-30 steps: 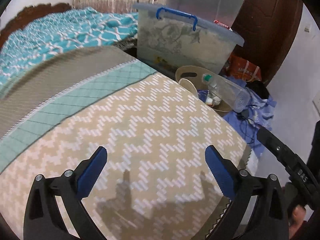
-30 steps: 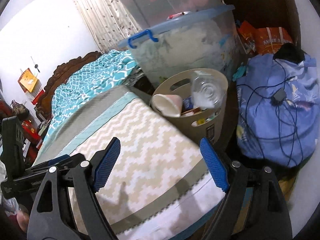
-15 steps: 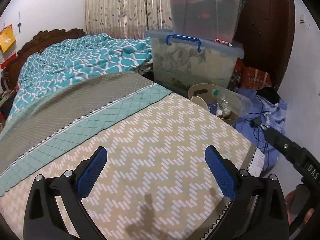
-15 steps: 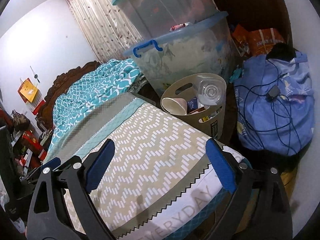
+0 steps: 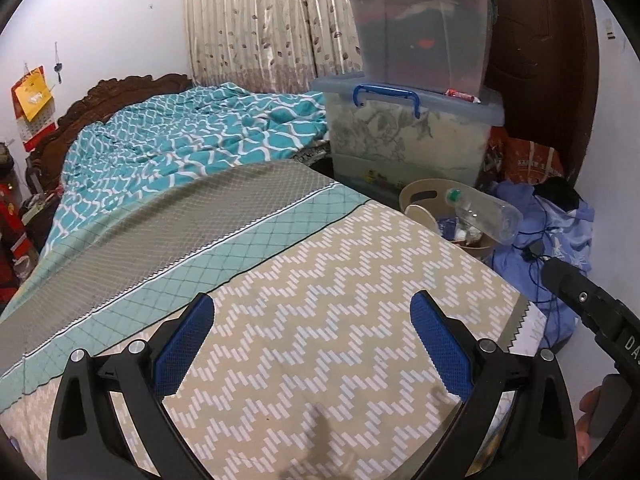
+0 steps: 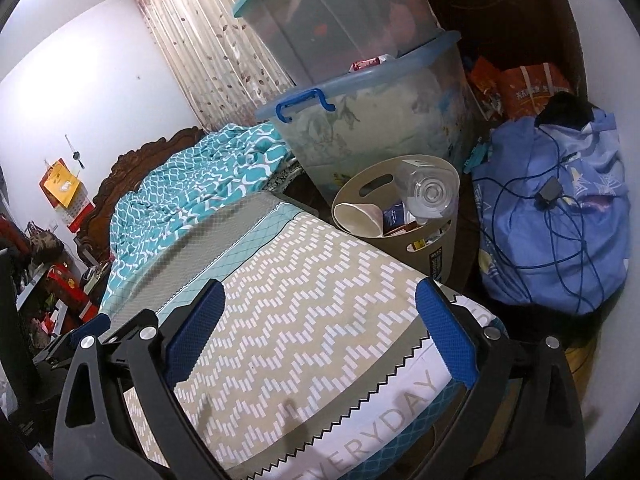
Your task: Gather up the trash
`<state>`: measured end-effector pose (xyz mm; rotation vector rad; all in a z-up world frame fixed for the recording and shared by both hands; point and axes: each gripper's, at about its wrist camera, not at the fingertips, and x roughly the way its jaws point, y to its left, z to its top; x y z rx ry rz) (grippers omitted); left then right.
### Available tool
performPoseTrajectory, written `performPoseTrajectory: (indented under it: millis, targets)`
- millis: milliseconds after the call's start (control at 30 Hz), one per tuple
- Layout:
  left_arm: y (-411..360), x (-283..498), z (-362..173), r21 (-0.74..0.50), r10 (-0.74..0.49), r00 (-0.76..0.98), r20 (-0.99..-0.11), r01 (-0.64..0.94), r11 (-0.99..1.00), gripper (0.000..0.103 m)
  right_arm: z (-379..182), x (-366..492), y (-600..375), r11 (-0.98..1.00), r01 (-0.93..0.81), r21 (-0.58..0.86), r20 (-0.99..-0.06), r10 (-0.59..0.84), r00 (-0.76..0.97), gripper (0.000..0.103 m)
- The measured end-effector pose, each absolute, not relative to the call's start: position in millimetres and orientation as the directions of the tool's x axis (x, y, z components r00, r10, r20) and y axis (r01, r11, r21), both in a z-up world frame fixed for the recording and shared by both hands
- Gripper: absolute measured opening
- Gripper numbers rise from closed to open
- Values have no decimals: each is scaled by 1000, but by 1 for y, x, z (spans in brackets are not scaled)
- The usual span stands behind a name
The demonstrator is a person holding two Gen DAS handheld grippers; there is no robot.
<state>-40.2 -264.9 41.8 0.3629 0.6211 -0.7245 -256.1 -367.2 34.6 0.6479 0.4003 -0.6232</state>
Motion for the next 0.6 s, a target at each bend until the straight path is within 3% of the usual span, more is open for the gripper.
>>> performPoseTrajectory:
  millis: [600]
  targets:
    - [-262, -39, 44, 104, -495, 597, -631, 698, 709, 95, 33, -257, -366, 616, 656, 436, -529, -414, 740, 97]
